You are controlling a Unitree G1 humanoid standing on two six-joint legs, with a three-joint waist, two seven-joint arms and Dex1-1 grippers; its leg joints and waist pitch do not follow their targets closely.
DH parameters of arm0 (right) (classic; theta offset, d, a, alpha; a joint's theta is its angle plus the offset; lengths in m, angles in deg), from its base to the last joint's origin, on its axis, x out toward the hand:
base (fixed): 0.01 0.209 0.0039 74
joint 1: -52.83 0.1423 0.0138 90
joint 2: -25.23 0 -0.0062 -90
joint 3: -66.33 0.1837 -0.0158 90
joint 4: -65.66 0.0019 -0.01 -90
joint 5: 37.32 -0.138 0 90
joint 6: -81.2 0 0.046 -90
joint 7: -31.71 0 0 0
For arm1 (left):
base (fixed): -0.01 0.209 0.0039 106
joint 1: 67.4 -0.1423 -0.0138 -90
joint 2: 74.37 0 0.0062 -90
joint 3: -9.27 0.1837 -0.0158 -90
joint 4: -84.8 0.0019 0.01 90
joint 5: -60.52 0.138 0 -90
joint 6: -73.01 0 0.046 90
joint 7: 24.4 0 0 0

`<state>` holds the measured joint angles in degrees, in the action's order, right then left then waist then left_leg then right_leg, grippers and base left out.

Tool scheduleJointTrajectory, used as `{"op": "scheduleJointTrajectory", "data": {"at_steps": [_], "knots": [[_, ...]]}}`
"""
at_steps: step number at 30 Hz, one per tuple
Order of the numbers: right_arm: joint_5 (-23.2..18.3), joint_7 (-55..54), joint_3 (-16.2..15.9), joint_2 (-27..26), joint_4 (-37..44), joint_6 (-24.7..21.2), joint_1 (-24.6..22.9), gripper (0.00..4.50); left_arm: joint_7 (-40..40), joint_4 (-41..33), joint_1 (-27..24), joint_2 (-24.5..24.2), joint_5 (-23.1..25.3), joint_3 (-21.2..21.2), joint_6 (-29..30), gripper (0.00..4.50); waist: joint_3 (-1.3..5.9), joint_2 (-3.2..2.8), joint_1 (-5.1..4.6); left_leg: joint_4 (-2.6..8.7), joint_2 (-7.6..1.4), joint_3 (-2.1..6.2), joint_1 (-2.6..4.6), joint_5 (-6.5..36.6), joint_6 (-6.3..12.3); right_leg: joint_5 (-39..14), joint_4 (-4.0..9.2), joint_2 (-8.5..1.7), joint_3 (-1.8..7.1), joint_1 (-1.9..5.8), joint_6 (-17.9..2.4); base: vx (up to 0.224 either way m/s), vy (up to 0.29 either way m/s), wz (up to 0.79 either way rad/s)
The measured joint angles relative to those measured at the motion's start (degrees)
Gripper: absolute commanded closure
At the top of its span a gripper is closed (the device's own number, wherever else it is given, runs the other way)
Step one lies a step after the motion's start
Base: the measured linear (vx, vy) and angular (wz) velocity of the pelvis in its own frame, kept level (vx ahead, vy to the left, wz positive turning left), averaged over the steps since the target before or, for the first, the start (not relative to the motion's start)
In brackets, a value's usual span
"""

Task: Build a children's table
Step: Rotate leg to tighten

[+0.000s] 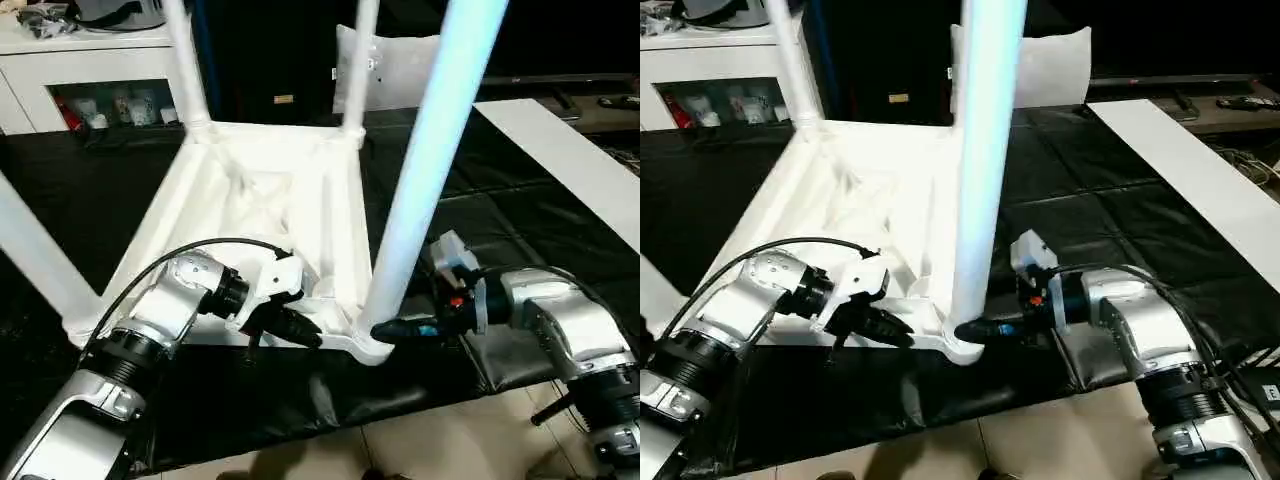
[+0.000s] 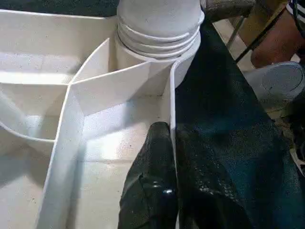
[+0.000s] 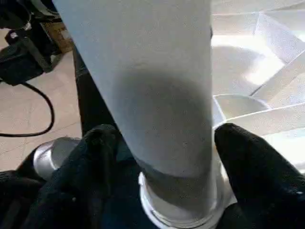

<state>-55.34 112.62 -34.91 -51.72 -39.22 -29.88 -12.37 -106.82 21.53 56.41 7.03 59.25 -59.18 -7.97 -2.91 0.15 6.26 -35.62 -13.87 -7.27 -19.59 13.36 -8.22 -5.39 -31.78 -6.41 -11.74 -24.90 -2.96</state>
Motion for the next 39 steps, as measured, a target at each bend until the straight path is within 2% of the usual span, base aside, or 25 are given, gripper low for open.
{"op": "scheduleJointTrajectory", "data": {"at_steps": [5,6,12,15,19,22,24,25,26,27,28,29,30,31,32,33,34,35,36,37,38,39], "knots": [[-0.3,0.6,-0.1,0.1,0.0,-0.8,-0.1,1.74,-0.7,-0.2,-0.1,-0.2,0.0,0.2,-0.4,4.5,0.02,0.03,-0.05,-0.02,-0.02,0.02,-0.16,0.0,0.0,0.0,0.19,0.0,-0.09,0.01,0.0,0.0,0.0,0.0],[-0.3,0.7,-0.1,0.1,0.0,-0.9,-0.1,1.97,-1.0,-0.3,-0.1,-0.3,0.0,0.3,-0.4,4.5,0.02,0.03,-0.05,-0.01,-0.05,0.03,-0.27,0.0,0.0,0.0,0.32,0.01,-0.13,0.01,0.1,0.0,0.0,0.0],[-0.3,0.8,-0.3,0.1,0.0,-0.8,0.0,2.37,-1.3,-0.3,-0.1,-0.4,-0.1,0.4,-0.8,4.5,0.07,0.11,0.04,0.0,-0.07,0.04,-0.4,0.0,0.03,0.1,0.44,0.01,-0.1,0.05,0.1,0.0,0.0,0.0],[-0.3,0.1,-0.3,-0.2,0.0,-0.7,0.0,2.41,-1.1,-0.3,-0.1,-0.2,-0.2,0.3,-0.6,4.5,0.07,0.1,-0.04,0.01,-0.09,0.04,-0.36,0.0,0.02,0.1,0.4,0.02,-0.1,0.05,0.1,0.0,0.0,0.0],[-0.1,-4.5,1.3,-1.9,0.3,-1.3,-0.5,2.44,2.0,-0.3,-0.2,0.8,-0.4,-1.3,3.4,4.5,0.07,0.1,-0.52,-0.01,-0.08,0.04,-0.34,-0.1,-0.03,0.1,0.41,0.02,-0.11,0.05,0.1,0.0,0.0,0.0],[2.3,-14.8,4.2,-5.9,0.2,-2.3,-0.4,2.47,10.5,-0.3,-0.2,3.3,0.6,-3.7,7.1,4.5,0.07,0.09,-1.83,-0.07,-0.08,0.04,-0.34,-0.2,-0.08,0.1,0.59,0.04,-0.22,0.08,0.1,0.0,0.0,0.0],[3.2,-21.1,5.5,-7.9,-0.4,-2.7,-0.2,2.49,14.8,-0.3,-0.1,5.2,1.0,-4.5,8.9,4.5,0.09,0.04,-3.64,-0.1,-0.2,0.08,-0.42,-0.2,-0.06,0.1,1.19,0.02,-0.78,0.19,0.2,0.0,0.0,0.0],[4.1,-24.6,6.4,-9.3,-1.1,-2.9,0.1,2.51,17.5,-0.3,-0.2,6.6,1.2,-5.0,10.7,4.5,0.09,-0.08,-4.49,-0.1,-0.46,0.18,-0.42,-0.2,-0.06,0.1,1.76,0.04,-1.35,0.58,0.2,0.0,0.0,0.0],[5.0,-28.5,7.2,-10.8,-1.8,-3.0,0.6,2.51,20.7,-0.3,-0.1,8.2,1.5,-5.8,12.3,4.5,0.05,-0.18,-5.22,-0.14,-0.86,0.22,-0.37,-0.2,-0.06,0.1,2.15,0.13,-1.81,0.89,0.2,0.0,0.0,0.0],[6.5,-33.9,8.2,-13.1,-2.8,-3.2,1.5,2.53,24.9,-0.3,-0.1,10.4,2.1,-6.8,14.2,4.5,0.03,-0.24,-6.2,-0.16,-1.41,0.45,-0.3,-0.2,-0.07,0.1,2.28,0.36,-1.88,1.21,0.2,0.0,0.0,0.0],[7.1,-37.0,8.7,-14.3,-3.4,-3.4,2.1,2.53,27.3,-0.3,0.0,11.5,2.4,-7.3,15.1,4.5,-0.01,-0.18,-6.53,-0.17,-1.61,0.44,-0.07,-0.2,-0.09,0.1,1.92,0.52,-1.43,1.19,0.2,0.003,-0.051,-0.02],[7.9,-41.4,9.3,-16.5,-4.2,-3.4,2.7,2.54,30.7,-0.3,0.0,13.1,3.2,-7.9,15.9,4.5,-0.12,0.01,-6.9,-0.19,-1.45,0.22,0.53,-0.2,-0.12,0.1,1.15,0.56,-0.66,1.21,0.2,0.003,-0.051,-0.02],[8.9,-45.8,9.8,-18.2,-4.6,-3.4,3.3,2.54,34.0,-0.3,0.0,14.6,3.7,-8.4,16.5,4.5,-0.13,0.01,-7.4,-0.43,-0.89,-0.03,1.08,0.0,-0.25,0.1,0.72,0.67,-0.49,1.13,0.2,0.0,0.0,0.0],[9.2,-47.3,9.9,-18.7,-4.9,-3.3,3.6,2.54,35.2,-0.3,0.0,15.2,3.8,-8.6,16.7,4.5,-0.1,-0.07,-7.47,-0.44,-0.87,-0.07,1.27,0.1,-0.14,0.1,0.73,0.64,-0.8,1.0,0.2,0.0,0.0,0.0],[9.9,-50.5,10.1,-19.9,-5.8,-3.3,5.0,2.54,37.8,-0.3,0.0,16.7,3.9,-9.4,17.0,4.5,-0.09,-0.44,-7.83,-0.48,-0.96,0.2,0.44,0.4,0.27,0.1,1.33,0.23,-2.42,0.77,0.2,0.0,0.0,0.0],[10.6,-52.5,10.5,-20.5,-6.1,-2.8,5.3,2.54,40.0,-0.4,0.1,18.1,3.9,-9.6,17.2,4.5,-0.03,-1.19,-8.11,-0.4,-1.69,0.9,-0.34,0.4,0.3,0.1,2.71,0.27,-4.27,1.1,0.2,0.037,0.021,-0.25],[11.0,-53.2,10.7,-20.7,-6.4,-2.2,5.4,2.54,41.0,-0.6,0.1,18.7,4.0,-9.5,17.4,4.5,-0.04,-1.31,-7.83,-0.23,-2.15,1.08,-0.47,0.4,0.19,0.0,2.65,0.28,-4.38,1.12,0.4,0.065,0.002,-0.11],[11.6,-54.2,10.9,-20.9,-6.8,-1.2,5.4,2.01,42.3,-0.7,0.2,19.5,4.1,-9.4,17.7,4.5,-0.18,-0.9,-7.68,-0.24,-1.92,0.99,0.18,0.3,-0.24,-0.3,0.41,0.41,-2.32,0.52,0.5,0.065,0.002,-0.11],[11.8,-54.6,10.9,-21.1,-7.1,-0.3,5.2,2.01,42.8,-0.7,0.2,19.8,4.2,-9.3,17.8,4.5,-0.32,-0.28,-7.71,-0.64,-0.58,0.21,1.07,0.6,-0.59,-0.4,-1.28,0.44,-0.05,0.14,-0.3,0.068,0.002,0.11],[12.0,-54.7,10.9,-21.2,-7.3,0.5,5.2,1.79,43.2,-0.8,0.2,20.0,4.2,-9.3,17.8,4.5,-0.42,-0.02,-7.39,-0.59,-0.19,0.02,1.58,0.8,-0.26,-0.8,-1.65,0.25,0.04,-0.29,-0.4,0.063,0.027,0.02],[12.1,-54.8,10.9,-21.4,-7.3,1.1,5.3,1.79,43.3,-1.2,0.2,19.9,4.2,-9.4,17.8,4.5,-0.28,-0.25,-6.95,-0.38,0.2,0.2,0.91,1.1,0.22,-0.8,-1.46,0.11,-0.11,-0.64,-0.5,0.063,0.027,0.02],[12.0,-54.8,10.9,-21.5,-7.2,1.6,5.2,1.69,43.3,-1.7,0.2,19.9,4.4,-9.4,17.8,4.5,-0.21,-0.36,-6.8,-0.34,0.19,0.52,0.26,1.0,0.38,-0.8,-1.15,0.24,-0.29,-1.07,-0.4,0.044,-0.004,-0.19]]}}
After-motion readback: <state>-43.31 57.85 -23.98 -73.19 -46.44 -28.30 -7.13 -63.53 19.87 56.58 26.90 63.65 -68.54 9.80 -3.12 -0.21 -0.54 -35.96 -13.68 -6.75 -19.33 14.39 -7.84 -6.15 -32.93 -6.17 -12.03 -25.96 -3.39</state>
